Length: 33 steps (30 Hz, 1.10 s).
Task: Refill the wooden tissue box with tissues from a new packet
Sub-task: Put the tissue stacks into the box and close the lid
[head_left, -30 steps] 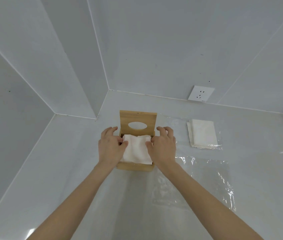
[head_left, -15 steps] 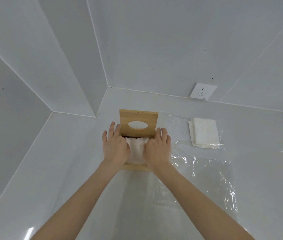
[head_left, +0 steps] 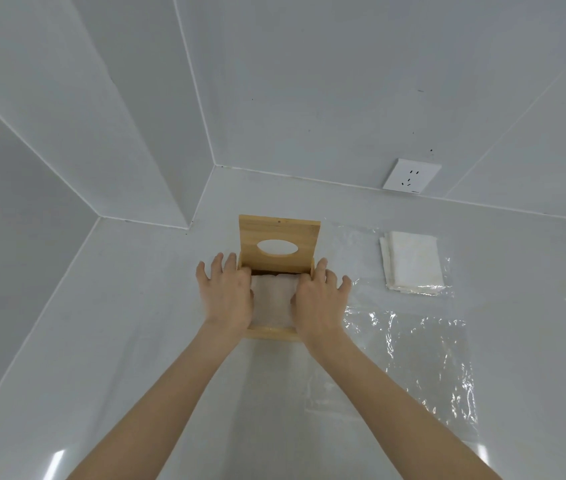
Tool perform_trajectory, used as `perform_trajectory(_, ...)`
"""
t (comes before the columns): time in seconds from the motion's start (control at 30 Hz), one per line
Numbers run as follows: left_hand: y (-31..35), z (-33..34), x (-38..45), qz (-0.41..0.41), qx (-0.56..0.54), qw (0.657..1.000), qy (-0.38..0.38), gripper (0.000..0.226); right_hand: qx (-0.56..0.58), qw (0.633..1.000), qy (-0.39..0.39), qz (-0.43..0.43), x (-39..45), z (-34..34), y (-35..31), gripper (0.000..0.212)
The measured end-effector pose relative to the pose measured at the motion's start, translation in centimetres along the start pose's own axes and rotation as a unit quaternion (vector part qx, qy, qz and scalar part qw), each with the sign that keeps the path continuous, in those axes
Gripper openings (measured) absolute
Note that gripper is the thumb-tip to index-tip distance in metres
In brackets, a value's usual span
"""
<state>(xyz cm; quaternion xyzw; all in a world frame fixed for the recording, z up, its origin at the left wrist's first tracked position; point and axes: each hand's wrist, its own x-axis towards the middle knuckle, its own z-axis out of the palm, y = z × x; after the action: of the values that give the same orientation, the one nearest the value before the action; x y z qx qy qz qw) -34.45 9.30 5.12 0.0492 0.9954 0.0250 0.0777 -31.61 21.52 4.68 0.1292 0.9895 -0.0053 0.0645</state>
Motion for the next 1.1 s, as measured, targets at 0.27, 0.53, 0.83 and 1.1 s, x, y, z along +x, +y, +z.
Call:
perform_trajectory(0.27, -0.8, -0.8, -0.2, 0.040, -0.010, 0.996, -0.078, 0.057, 0.018, 0.995, -0.052, -0.079, -0.3, -1.1, 1.7, 0.038)
perform_trajectory(0.53, -0.4, 0.0, 0.2, 0.026, 0.088, 0.989, -0.114, 0.053, -0.084, 0.978, -0.174, -0.075, 0.4, -1.2, 1.1, 0.046)
perform_trajectory(0.83, -0.2, 0.1, 0.3, 0.024, 0.117, 0.985, -0.123, 0.051, -0.080, 0.975, -0.198, -0.062, 0.8, -1.5, 0.9, 0.044)
perform_trajectory(1.1, -0.5, -0.7, 0.2, 0.054, 0.138, 0.980, -0.133, 0.046, 0.047, 0.972, -0.202, -0.109, 0.5, -1.8, 2.2, 0.053)
